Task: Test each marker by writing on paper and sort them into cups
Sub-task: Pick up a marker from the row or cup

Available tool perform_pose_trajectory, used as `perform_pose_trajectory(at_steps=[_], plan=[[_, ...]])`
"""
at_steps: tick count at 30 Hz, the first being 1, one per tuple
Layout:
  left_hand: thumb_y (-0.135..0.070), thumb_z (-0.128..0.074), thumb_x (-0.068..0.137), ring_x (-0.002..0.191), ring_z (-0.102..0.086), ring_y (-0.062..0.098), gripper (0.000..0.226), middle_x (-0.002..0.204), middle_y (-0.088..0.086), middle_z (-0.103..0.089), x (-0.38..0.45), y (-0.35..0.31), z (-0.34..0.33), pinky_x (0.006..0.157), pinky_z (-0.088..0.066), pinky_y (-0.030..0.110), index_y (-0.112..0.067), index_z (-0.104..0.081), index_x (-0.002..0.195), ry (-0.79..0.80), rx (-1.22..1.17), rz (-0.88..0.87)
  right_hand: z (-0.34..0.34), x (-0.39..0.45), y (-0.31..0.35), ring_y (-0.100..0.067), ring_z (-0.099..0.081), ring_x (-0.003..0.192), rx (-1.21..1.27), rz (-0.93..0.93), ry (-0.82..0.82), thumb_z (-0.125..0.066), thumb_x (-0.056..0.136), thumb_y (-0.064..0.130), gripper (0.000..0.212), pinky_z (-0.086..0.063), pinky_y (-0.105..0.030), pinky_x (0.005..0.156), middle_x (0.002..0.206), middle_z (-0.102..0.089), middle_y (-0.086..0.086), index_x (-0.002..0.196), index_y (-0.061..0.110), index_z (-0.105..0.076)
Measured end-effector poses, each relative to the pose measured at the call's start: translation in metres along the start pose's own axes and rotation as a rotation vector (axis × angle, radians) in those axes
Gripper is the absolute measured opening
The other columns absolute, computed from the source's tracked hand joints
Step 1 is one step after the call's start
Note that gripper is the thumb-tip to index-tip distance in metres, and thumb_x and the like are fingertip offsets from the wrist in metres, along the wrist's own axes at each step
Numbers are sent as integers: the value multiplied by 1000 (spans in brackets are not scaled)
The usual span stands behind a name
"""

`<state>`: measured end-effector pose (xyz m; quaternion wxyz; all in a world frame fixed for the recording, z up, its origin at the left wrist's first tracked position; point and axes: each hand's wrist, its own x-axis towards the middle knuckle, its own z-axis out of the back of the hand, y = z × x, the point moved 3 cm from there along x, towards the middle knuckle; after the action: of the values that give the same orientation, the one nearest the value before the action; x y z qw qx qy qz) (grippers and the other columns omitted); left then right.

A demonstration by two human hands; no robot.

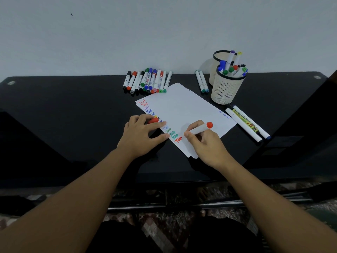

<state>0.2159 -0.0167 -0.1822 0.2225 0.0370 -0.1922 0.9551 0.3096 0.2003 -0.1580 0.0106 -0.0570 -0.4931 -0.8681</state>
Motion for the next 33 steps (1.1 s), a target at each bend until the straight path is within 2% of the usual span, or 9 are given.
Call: perform_pose_trajectory(at_steps=[5,8,13,16,20,24,26,28,33], plan=[[-66,-53,92,128,-40,19,59,138,-9,-51,-3,0,6,110,-38,46,-48,-44,147,-114,-159,-8,7,-1,3,0,-60,79,194,-27,-97,-55,107,30,11,-47,-11,77,82,-62,10,116,32,-61],[-48,-59,98,122,-44,18,60,133,-1,-50,0,3,7,103,-42,38,-34,-36,152,-141,-233,95,7,0,0,-6,-63,83,201,-43,-117,-52,108,27,16,-51,-26,88,81,-66,5,112,39,-63],[-36,-58,101,111,-44,20,25,120,0,-54,2,9,2,97,-46,42,-22,-62,122,-176,-131,122,7,5,-8,-4,-51,133,182,-116,57,-44,102,-1,72,-37,-29,111,134,-58,20,147,55,-34],[-32,-57,102,104,-48,18,18,113,-4,-59,2,8,5,92,-48,43,-23,-61,117,-192,-148,101,11,14,-9,-3,-42,143,296,-186,118,-39,95,9,74,-27,-35,123,147,-51,22,138,68,-38],[-24,-56,103,98,-54,16,13,105,-4,-62,1,5,10,81,-50,37,-22,-54,116,-218,-232,107,21,22,5,-8,-69,112,370,-193,-27,-52,104,32,26,-44,-39,109,123,-71,8,126,42,-63],[-26,-55,104,93,-58,13,15,104,-4,-64,-1,2,10,78,-53,38,-24,-51,118,-211,-244,74,16,28,12,-18,-65,64,303,-180,41,-54,106,19,35,-57,-42,93,113,-73,-4,132,41,-45],[-26,-54,104,92,-59,13,15,105,-4,-64,-2,1,11,78,-54,40,-24,-51,119,-209,-237,54,9,32,11,-17,-65,70,-19,-133,122,-59,104,28,43,-54,-39,85,116,-71,-2,136,42,-35],[-26,-53,104,93,-60,14,16,105,-3,-66,-2,0,11,78,-55,42,-25,-51,120,-208,-231,38,4,39,9,-18,-66,92,-319,-39,136,-60,103,33,35,-51,-39,87,120,-69,1,134,35,-44],[-29,-51,105,97,-64,14,15,111,-6,-70,-3,-2,9,79,-56,45,-29,-49,119,-203,-222,-42,8,47,9,-18,-61,93,-451,84,124,-59,103,34,23,-51,-38,79,106,-67,10,126,38,-60]])
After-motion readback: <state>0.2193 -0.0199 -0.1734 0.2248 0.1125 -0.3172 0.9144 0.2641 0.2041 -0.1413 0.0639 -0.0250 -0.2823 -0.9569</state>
